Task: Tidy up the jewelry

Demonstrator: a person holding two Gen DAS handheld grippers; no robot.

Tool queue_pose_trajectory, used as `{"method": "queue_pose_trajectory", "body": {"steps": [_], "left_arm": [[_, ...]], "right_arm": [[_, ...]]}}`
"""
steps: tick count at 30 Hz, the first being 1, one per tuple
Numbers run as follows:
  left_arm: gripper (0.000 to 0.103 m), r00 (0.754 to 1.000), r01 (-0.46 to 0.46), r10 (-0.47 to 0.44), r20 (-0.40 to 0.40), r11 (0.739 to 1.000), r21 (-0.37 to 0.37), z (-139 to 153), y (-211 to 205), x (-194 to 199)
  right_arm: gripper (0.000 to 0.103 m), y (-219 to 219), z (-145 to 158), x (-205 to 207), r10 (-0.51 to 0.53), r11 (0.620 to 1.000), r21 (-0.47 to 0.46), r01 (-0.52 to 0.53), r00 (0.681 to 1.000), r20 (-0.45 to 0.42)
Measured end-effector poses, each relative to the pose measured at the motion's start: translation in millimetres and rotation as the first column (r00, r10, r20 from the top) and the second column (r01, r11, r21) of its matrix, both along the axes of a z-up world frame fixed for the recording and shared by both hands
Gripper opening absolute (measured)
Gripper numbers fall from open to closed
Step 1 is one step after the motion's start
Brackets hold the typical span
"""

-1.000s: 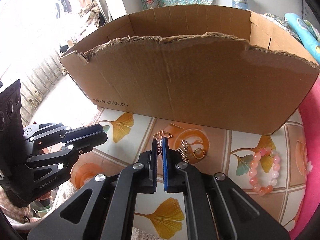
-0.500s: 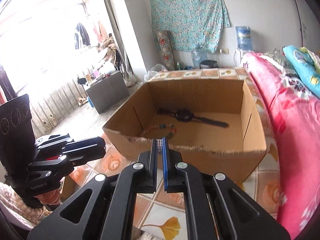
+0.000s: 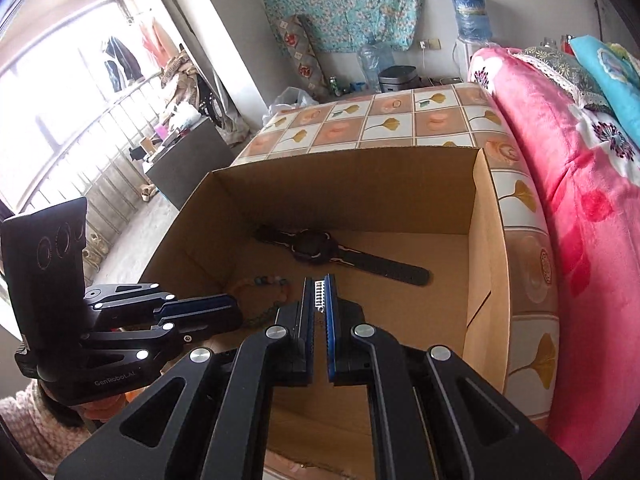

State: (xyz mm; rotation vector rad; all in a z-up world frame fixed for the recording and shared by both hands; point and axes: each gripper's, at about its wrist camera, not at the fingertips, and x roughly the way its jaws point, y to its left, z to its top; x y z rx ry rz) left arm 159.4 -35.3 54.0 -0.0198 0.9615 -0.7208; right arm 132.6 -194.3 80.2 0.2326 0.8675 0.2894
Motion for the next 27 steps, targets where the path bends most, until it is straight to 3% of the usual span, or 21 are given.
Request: {"method": "queue_pose_trajectory", "body": {"steps": [3,11,18,22,27], "left_arm": [[0.011,0.999,-0.021,0.020,-0.043,0.999,-0.029,-9,5,6],[0.012,0.998,-0.055,0.054,-0.019,0.997,-0.053,-6,6,5],[0.012,0.997,-0.038,0.045,0.067,0.994,-0.103,21,25,-26],[0.016,0.988,0.010,0.013,0.155,0.989,-0.146,34,43,-62],[0.021,0.967,0.112,-0.075,0.244,0.984,-0.142,28,53,-115]], "right_arm": [[0.006,-4,-4,9,-0.003,1.000,0.015,0.003,1.000,0.003],[0.006,-12,-2,3,-0.021,0.998,0.064,0.018,0.999,0.047],[0.007,-15,17,-34,-0.025,0.996,0.092,0.013,0.991,0.128],[0.022,-13,27,-73,-0.003,0.994,0.103,-0.020,0.977,0.213],[0.027,-5,14,-119,0.037,0.993,0.097,-0.062,0.969,0.244]]}}
